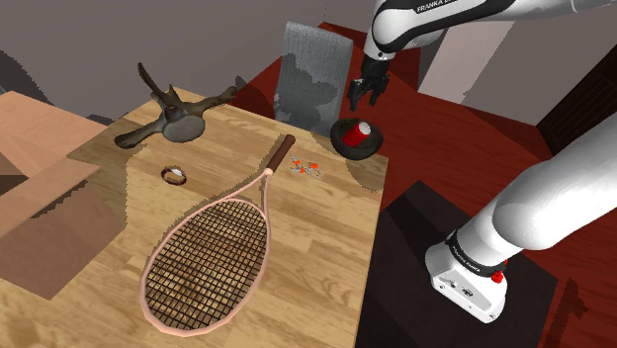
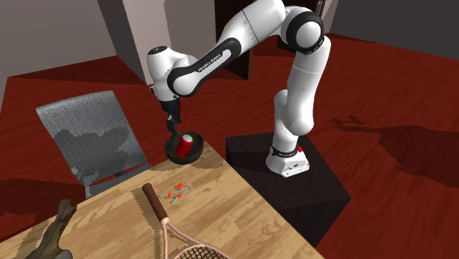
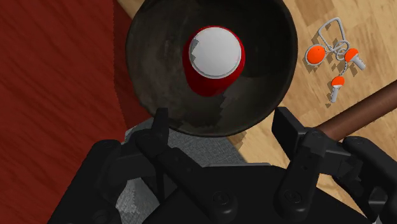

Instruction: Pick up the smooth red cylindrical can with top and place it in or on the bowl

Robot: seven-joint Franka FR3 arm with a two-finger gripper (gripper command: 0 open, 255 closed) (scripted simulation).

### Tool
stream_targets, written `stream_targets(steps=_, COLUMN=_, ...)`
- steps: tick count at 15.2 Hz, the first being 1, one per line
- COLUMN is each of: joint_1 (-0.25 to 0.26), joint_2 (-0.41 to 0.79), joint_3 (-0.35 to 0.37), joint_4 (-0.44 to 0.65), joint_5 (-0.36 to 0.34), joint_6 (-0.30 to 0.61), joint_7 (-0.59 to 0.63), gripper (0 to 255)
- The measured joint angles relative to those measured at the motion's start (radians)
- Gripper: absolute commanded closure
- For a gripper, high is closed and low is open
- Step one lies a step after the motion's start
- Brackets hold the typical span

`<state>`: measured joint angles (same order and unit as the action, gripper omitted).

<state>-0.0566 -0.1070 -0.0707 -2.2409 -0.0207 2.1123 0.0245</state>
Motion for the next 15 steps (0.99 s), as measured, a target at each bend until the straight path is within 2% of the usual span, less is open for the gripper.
stream_targets(steps=4, joint_1=0.000, joint_2=0.000, joint_3=0.000, joint_4=0.000, joint_5=0.000, joint_6=0.000, joint_7=0.000, gripper=0)
stream_targets(steps=9, joint_1=0.000, joint_2=-0.042, joint_3=0.002, joint_4=0.072, joint_5=-0.002, joint_6=-0.113, joint_7=0.001, gripper=0)
stream_targets(steps=15, joint_1=0.001, joint_2=-0.041, joint_3=0.002, joint_4=0.087, joint_5=-0.001, joint_6=-0.128, joint_7=0.001, gripper=0)
